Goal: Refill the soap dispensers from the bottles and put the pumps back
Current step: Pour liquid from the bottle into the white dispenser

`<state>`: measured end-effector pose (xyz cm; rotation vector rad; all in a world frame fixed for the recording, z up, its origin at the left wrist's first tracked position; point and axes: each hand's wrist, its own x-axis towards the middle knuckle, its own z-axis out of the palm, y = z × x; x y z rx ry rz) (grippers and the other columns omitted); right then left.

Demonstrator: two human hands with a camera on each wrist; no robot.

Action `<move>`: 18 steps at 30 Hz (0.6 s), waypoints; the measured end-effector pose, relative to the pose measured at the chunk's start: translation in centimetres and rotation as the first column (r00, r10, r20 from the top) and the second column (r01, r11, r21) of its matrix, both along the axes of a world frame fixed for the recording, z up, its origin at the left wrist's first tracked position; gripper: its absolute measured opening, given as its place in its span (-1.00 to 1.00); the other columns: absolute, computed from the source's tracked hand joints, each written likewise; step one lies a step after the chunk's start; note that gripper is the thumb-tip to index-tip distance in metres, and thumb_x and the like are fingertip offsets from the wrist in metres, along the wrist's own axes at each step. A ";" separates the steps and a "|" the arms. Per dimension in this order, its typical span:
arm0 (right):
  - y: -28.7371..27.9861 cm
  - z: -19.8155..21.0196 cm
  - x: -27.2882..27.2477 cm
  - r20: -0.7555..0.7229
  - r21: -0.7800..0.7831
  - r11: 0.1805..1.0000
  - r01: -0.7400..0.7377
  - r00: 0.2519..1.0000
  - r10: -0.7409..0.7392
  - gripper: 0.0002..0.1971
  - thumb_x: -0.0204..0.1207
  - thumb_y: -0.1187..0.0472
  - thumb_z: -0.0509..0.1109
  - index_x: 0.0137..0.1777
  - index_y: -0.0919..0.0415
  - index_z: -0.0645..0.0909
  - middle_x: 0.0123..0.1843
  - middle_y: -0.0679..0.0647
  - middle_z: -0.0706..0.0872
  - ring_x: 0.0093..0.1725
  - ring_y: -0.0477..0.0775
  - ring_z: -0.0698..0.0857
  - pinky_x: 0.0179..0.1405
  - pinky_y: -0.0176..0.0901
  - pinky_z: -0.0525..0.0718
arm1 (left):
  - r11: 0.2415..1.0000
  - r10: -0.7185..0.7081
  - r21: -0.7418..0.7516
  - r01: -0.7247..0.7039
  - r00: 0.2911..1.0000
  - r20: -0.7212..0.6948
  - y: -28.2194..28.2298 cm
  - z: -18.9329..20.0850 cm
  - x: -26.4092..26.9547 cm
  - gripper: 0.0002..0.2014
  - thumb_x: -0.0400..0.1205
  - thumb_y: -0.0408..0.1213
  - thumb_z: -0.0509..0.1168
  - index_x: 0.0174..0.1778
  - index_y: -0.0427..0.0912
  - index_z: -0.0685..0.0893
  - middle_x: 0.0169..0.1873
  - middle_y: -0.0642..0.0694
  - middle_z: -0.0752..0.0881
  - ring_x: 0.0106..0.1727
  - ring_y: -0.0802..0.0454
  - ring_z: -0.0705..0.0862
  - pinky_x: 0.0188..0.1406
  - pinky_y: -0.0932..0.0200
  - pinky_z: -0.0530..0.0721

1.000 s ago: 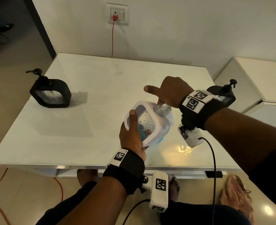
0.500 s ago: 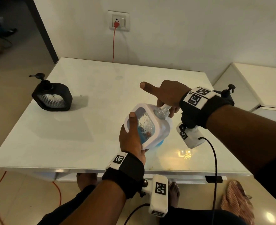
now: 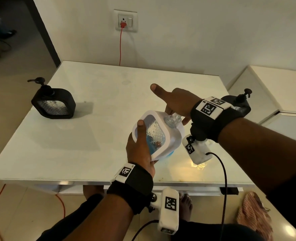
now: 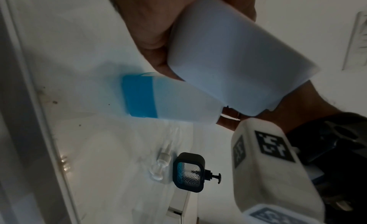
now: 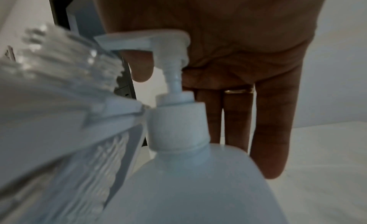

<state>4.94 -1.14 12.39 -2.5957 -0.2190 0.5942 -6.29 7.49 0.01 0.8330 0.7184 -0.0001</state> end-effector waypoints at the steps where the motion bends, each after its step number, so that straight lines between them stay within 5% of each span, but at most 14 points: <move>1: 0.0 -0.1 0.1 -0.002 0.004 1.000 0.001 1.000 -0.001 -0.02 0.55 -0.58 -0.13 -0.06 0.32 0.78 -0.13 0.05 0.81 -0.07 0.10 0.73 0.21 0.14 0.71 | 1.000 -0.002 -0.002 0.002 1.000 -0.003 0.1 0.0 -0.1 -0.50 0.66 0.33 0.30 0.48 0.23 0.62 0.32 -0.08 0.77 0.30 -0.22 0.76 0.08 -0.24 0.87; 9: -0.2 -0.6 0.5 0.018 -0.037 0.999 -0.015 1.000 0.016 -0.11 0.56 -0.56 -0.06 -0.24 0.25 0.74 -0.29 0.02 0.76 -0.25 0.08 0.68 0.08 0.06 0.71 | 1.000 0.002 0.012 -0.002 1.000 -0.015 0.0 0.1 -0.1 -0.55 0.70 0.31 0.28 0.46 0.22 0.62 0.28 -0.06 0.78 0.25 -0.17 0.78 -0.22 -0.02 0.86; 14: -0.2 -1.1 0.6 0.070 -0.061 0.998 -0.012 0.997 0.017 -0.20 0.60 -0.51 0.05 -0.33 0.22 0.69 -0.40 -0.01 0.73 -0.42 0.04 0.63 -0.09 -0.03 0.65 | 1.000 0.011 0.010 -0.010 1.000 -0.024 0.0 -0.2 -0.1 -0.52 0.69 0.33 0.29 0.47 0.22 0.63 0.32 -0.09 0.78 0.28 -0.21 0.77 -0.10 -0.13 0.89; 18: -0.1 -1.0 0.7 0.028 -0.042 0.999 -0.018 0.999 0.020 -0.16 0.55 -0.56 0.02 -0.31 0.23 0.70 -0.37 -0.01 0.72 -0.33 0.06 0.65 -0.05 -0.01 0.66 | 1.000 0.020 0.008 -0.020 1.000 -0.017 -0.1 0.0 -0.2 -0.52 0.69 0.30 0.30 0.48 0.21 0.62 0.31 -0.08 0.78 0.27 -0.19 0.77 -0.11 -0.11 0.88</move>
